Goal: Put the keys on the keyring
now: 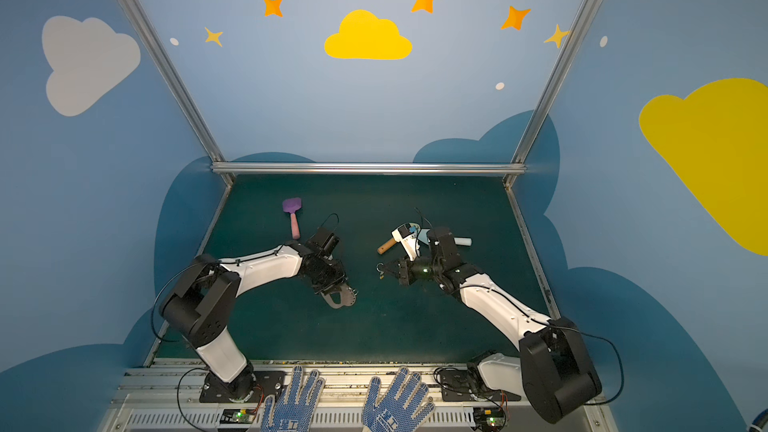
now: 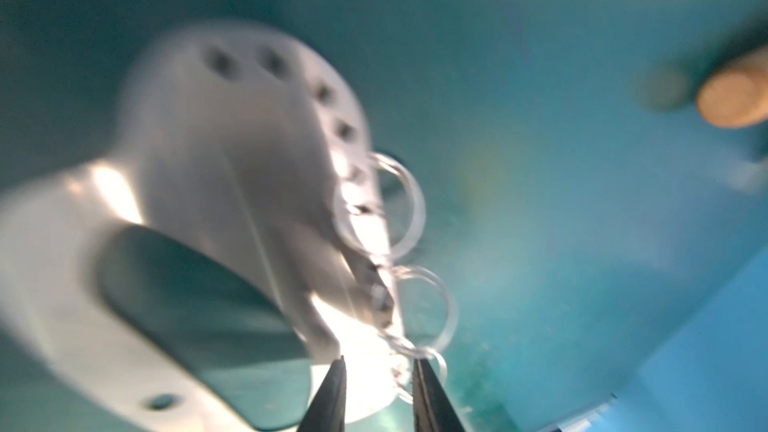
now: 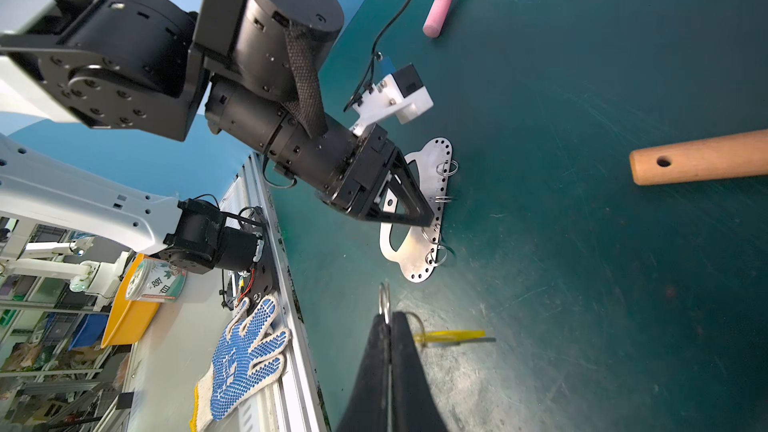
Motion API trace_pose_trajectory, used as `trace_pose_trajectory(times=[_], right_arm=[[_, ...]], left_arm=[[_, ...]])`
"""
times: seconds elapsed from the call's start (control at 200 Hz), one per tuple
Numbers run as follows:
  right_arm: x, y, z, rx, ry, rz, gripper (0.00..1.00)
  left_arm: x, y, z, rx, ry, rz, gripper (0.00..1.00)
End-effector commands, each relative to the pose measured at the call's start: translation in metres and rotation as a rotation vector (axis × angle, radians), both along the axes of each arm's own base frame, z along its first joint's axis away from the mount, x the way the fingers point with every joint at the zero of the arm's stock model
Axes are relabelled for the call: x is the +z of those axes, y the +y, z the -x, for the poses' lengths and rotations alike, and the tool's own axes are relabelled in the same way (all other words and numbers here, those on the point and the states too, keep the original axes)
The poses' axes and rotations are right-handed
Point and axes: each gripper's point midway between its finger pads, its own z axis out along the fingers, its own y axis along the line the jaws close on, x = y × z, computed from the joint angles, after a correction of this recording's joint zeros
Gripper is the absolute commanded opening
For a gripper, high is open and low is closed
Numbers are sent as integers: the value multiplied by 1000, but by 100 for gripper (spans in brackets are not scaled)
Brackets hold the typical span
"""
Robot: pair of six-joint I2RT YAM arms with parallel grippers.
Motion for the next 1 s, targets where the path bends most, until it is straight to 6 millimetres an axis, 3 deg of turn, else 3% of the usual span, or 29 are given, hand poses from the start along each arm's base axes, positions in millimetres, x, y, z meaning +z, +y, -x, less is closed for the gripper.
trace_pose_trajectory(times=[0.0,0.175,0.36,0.681,0.716,0.736,0.996], right_arm=[[0,-3,1,-11,1,6,0],[0,-3,1,-15,2,5,0],[1,-3,2,-17,2,3,0],[6,-2,2,-20,-10,-9,0],[7,-2,1,-21,-16,-9,0],[-2,-4,5,-22,3,2,0],[-2,-6,7,-27,-7,-3,0]], left_arm=[[-4,22,1,-25,1,-84,29],[0,28,-10,-22,-42,-109,29],[11,14,-17,4,-75,-37,37],[26,9,-21,207,-95,75,45],[26,7,-20,232,-86,92,45],[26,7,-20,249,-78,101,45],[12,3,-14,427,-1,195,52]])
